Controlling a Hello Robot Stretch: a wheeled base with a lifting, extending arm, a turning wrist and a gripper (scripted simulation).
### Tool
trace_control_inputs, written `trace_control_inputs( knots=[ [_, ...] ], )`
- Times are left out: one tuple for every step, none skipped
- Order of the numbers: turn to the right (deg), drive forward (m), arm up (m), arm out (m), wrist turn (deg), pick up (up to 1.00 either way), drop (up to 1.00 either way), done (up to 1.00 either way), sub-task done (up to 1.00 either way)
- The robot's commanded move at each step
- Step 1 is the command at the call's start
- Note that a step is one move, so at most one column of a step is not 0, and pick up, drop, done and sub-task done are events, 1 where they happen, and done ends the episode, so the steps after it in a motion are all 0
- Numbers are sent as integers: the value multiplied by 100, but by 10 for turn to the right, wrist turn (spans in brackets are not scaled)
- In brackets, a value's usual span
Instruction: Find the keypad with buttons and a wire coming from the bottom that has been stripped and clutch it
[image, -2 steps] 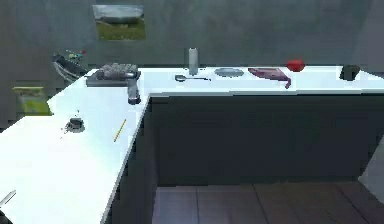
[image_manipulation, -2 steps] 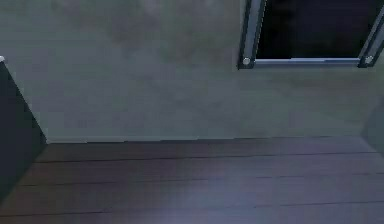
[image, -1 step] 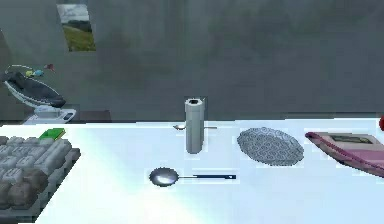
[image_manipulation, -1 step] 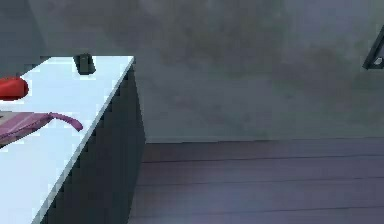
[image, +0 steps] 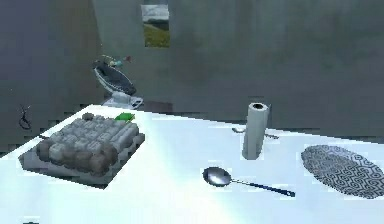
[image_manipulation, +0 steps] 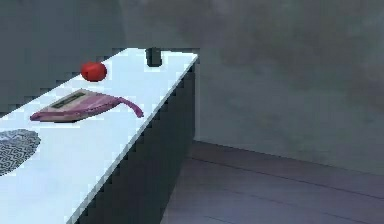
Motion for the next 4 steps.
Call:
trace_control_inputs(
  knots=[
    [0,5,0,0,0,0,0,0,0],
    [-450,0,0,0,0,0,0,0,0],
    [-450,0,0,0,0,0,0,0,0],
    [-270,0,0,0,0,0,0,0,0]
  ],
)
